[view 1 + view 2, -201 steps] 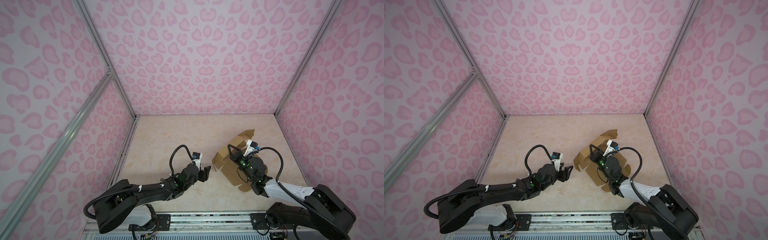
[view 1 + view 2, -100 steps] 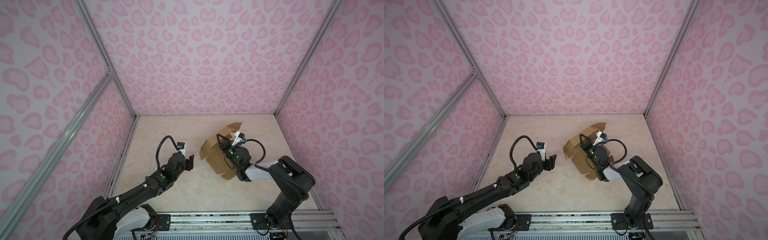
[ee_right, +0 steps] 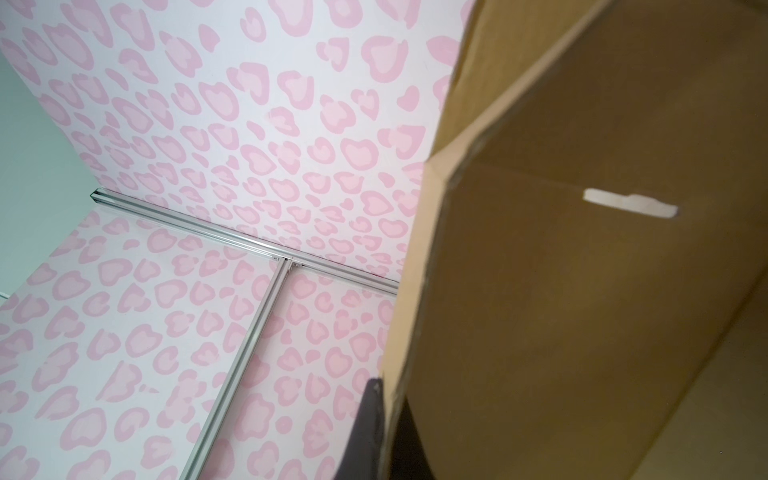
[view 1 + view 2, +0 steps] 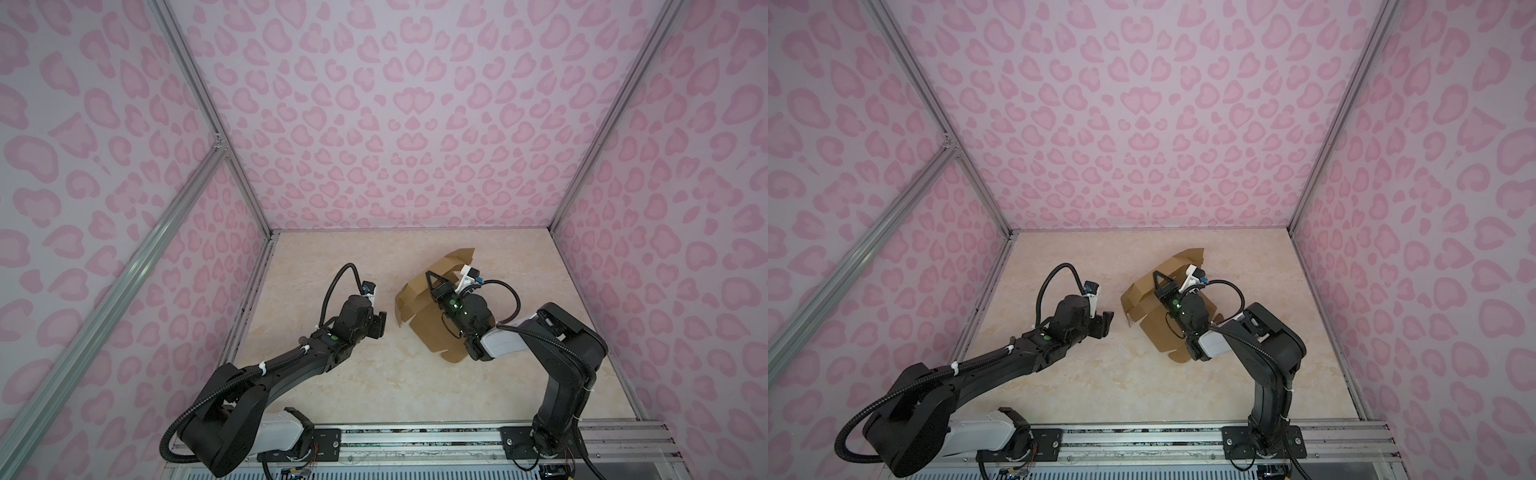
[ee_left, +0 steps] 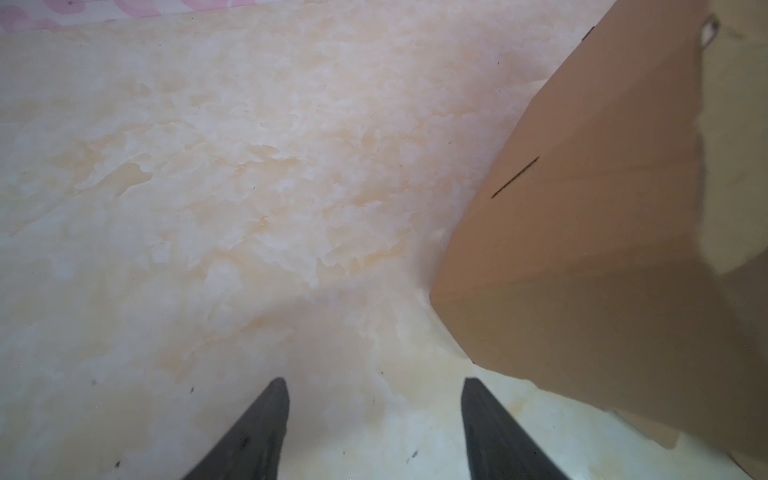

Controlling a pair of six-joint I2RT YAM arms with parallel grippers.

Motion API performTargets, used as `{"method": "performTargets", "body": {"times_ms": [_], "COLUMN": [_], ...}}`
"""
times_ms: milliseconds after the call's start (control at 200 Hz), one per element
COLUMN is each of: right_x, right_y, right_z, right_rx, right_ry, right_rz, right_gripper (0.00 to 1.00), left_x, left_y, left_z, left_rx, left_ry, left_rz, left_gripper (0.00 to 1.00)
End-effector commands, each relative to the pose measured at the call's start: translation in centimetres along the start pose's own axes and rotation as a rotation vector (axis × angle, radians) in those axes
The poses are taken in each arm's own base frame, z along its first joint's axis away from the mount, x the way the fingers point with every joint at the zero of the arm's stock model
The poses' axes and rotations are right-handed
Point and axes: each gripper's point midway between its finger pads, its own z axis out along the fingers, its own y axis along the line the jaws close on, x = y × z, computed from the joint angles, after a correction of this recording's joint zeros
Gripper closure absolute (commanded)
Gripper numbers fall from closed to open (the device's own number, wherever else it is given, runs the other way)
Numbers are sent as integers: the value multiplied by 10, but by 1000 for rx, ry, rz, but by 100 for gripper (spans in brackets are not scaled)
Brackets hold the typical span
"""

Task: Fold the paper box

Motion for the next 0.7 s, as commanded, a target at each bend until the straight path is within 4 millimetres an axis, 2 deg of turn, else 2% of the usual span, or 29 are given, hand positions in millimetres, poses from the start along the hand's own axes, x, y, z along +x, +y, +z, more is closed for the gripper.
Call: {"method": "performTargets", "body": {"times_ms": [0,150,555,695], "right_x": [2,2,6,7], "right_y": [-10,-23,-27,-28], "right_z": [-2,-4,-1,-1], "right_rx": [15,39,47,48], "right_ry": [11,17,42,50], "right_rz": [-1,10,-12,-16], "right_gripper": [94,94,93,93], "left_x": [-11,-12,-12,-16], "left_y": [-10,-12,-25,-32], "left_z": [9,19,43,45], "left_rx": [47,49,96,120], "left_ry": [-46,-40,-23,-38], "left_rz": [25,44,74,82], "left_gripper": [32,32,32,32]}}
